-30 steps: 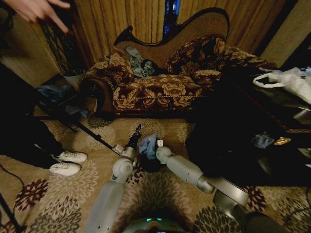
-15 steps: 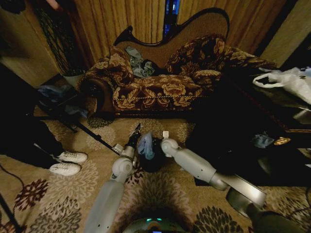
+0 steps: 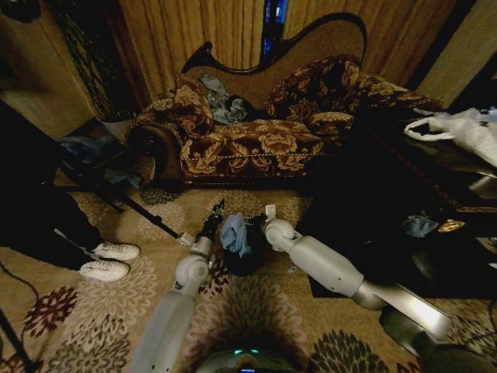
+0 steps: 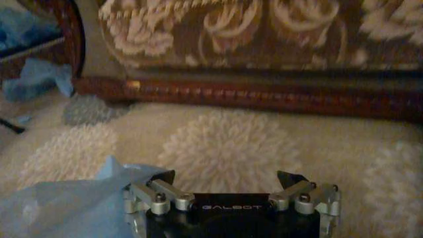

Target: Place a garbage bag over the trash bin.

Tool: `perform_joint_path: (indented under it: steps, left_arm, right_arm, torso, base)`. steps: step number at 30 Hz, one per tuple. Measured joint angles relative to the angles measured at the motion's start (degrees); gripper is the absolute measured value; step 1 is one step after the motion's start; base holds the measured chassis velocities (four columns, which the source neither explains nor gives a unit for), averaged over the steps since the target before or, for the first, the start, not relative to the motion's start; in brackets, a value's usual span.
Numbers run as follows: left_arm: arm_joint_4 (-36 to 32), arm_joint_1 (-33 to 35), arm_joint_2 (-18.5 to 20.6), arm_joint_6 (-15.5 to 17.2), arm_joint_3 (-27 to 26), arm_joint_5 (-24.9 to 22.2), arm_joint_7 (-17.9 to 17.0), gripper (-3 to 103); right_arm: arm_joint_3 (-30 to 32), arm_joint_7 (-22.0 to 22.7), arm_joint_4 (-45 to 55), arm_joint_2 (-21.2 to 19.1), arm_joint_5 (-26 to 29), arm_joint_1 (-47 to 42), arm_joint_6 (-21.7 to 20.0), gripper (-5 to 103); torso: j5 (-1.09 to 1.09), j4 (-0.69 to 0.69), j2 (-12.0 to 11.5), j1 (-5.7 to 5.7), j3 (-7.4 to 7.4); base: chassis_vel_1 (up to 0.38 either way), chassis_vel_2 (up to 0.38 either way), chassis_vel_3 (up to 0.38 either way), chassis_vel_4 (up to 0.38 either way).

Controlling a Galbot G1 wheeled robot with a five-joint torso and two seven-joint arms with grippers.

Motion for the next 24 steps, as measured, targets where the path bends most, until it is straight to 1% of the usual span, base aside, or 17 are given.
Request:
perform_joint_path:
  steps: [1, 2, 3, 5, 6, 8, 9, 10, 11, 12, 13, 14, 17, 18, 19, 22, 24]
  left_arm:
    - [-0.06, 0.14, 0.0, 0.02, 0.01, 0.04, -0.01, 43]
    - [-0.18, 0.35, 0.01, 0.04, 0.05, 0.09, -0.01, 43]
    - [-0.46, 0.6, 0.03, 0.18, 0.07, 0.1, -0.01, 54]
    - [-0.66, 0.75, 0.06, 0.24, 0.1, 0.11, -0.02, 54]
    - [-1.09, 1.02, 0.08, 0.34, 0.17, 0.13, -0.04, 65]
    - [-1.45, 1.18, 0.08, 0.42, 0.19, 0.14, -0.08, 65]
    - [-1.74, 1.29, 0.06, 0.44, 0.19, 0.15, -0.14, 76]
    - [-2.01, 1.38, 0.04, 0.44, 0.19, 0.16, -0.16, 76]
    - [-2.01, 1.38, 0.04, 0.44, 0.19, 0.16, -0.16, 76]
    - [-2.24, 1.45, 0.04, 0.45, 0.15, 0.16, -0.17, 86]
    - [-2.35, 1.46, 0.04, 0.45, 0.1, 0.16, -0.17, 86]
    - [-2.44, 1.49, 0.05, 0.45, 0.06, 0.16, -0.17, 96]
    - [-2.84, 1.66, 0.14, 0.45, -0.07, 0.07, -0.17, 96]
    - [-2.94, 1.76, 0.2, 0.45, -0.23, 0.0, -0.17, 99]
    - [-2.94, 1.76, 0.2, 0.45, -0.23, 0.0, -0.17, 99]
    - [-2.93, 2.04, 0.38, 0.4, -0.62, -0.22, -0.12, 100]
    - [-2.78, 2.15, 0.48, 0.35, -0.7, -0.27, -0.06, 100]
  right_arm:
    - [0.35, -0.24, -0.01, -0.11, -0.49, 0.17, 0.36, 100]
    - [0.75, -0.44, -0.3, -0.04, -0.88, 0.41, 0.91, 100]
    - [0.93, -0.57, -0.98, 0.19, -1.35, 0.62, 1.1, 100]
    - [0.89, -0.8, -1.47, 0.35, -1.8, 0.73, 1.28, 100]
    - [0.4, -1.45, -2.36, 0.59, -2.43, 0.87, 1.73, 100]
    - [-0.62, -1.89, -3.31, 0.82, -3.04, 1.07, 1.74, 100]
    - [-2.45, -2.14, -4.18, 0.9, -3.76, 1.22, 1.87, 100]
    - [-4.45, -2.36, -4.72, 0.92, -4.48, 1.13, 1.96, 100]
    - [-4.45, -2.36, -4.72, 0.92, -4.48, 1.13, 1.96, 100]
    - [-6.12, -2.45, -4.98, 0.97, -5.02, 0.54, 1.94, 100]
    - [-6.91, -2.29, -4.98, 1.12, -5.21, -0.09, 1.78, 100]
    - [-7.34, -2.13, -4.98, 1.28, -5.39, -0.58, 1.54, 100]
    - [-7.87, -2.4, -5.33, 1.64, -6.36, -1.07, 0.06, 100]
    - [-7.84, -3.3, -6.09, 1.77, -7.46, -0.76, -1.31, 100]
    - [-7.84, -3.3, -6.09, 1.77, -7.46, -0.76, -1.31, 100]
    - [-7.15, -5.72, -6.73, 1.59, -11.17, 0.64, -2.91, 100]
    - [-6.87, -6.35, -6.26, 1.33, -12.12, 1.24, -3.77, 100]
  torso:
    - [0.0, -0.01, 0.0, 0.0, 0.0]
    - [0.0, 0.0, 0.0, 0.0, 0.0]
    - [0.0, 0.0, 0.0, 0.0, 0.0]
    - [0.0, 0.01, 0.0, 0.0, 0.0]
    - [0.0, 0.01, 0.0, 0.0, 0.0]
    - [0.0, 0.01, 0.0, 0.0, 0.0]
    - [0.0, 0.01, 0.0, 0.0, 0.0]
    - [0.0, 0.01, 0.0, 0.0, 0.0]
    - [0.0, 0.01, 0.0, 0.0, 0.0]
    - [0.0, 0.01, 0.0, 0.0, 0.0]
    - [0.0, 0.0, 0.0, 0.0, 0.0]
    - [0.0, 0.0, 0.0, 0.0, 0.0]
    - [0.01, 0.01, 0.0, 0.0, 0.0]
    - [0.0, 0.0, 0.0, 0.0, 0.0]
    - [0.0, 0.0, 0.0, 0.0, 0.0]
    - [0.0, 0.01, 0.0, 0.0, 0.0]
    - [0.0, 0.0, 0.0, 0.0, 0.0]
  base:
    - [0.0, 0.0, 0.0, 0.0]
    - [0.0, 0.0, 0.0, 0.0]
    - [0.0, 0.0, 0.0, 0.0]
    - [0.0, 0.0, 0.0, 0.0]
    - [0.0, 0.0, 0.0, 0.0]
    - [0.0, 0.0, 0.0, 0.0]
    - [0.0, 0.0, 0.0, 0.0]
    - [0.0, 0.0, 0.0, 0.0]
    - [0.0, 0.0, 0.0, 0.0]
    - [0.0, 0.0, 0.0, 0.0]
    - [0.0, 0.0, 0.0, 0.0]
    - [0.0, 0.0, 0.0, 0.0]
    - [0.0, 0.0, 0.0, 0.0]
    - [0.0, 0.0, 0.0, 0.0]
    - [0.0, 0.0, 0.0, 0.0]
    - [0.0, 0.0, 0.0, 0.0]
    - [0.0, 0.0, 0.0, 0.0]
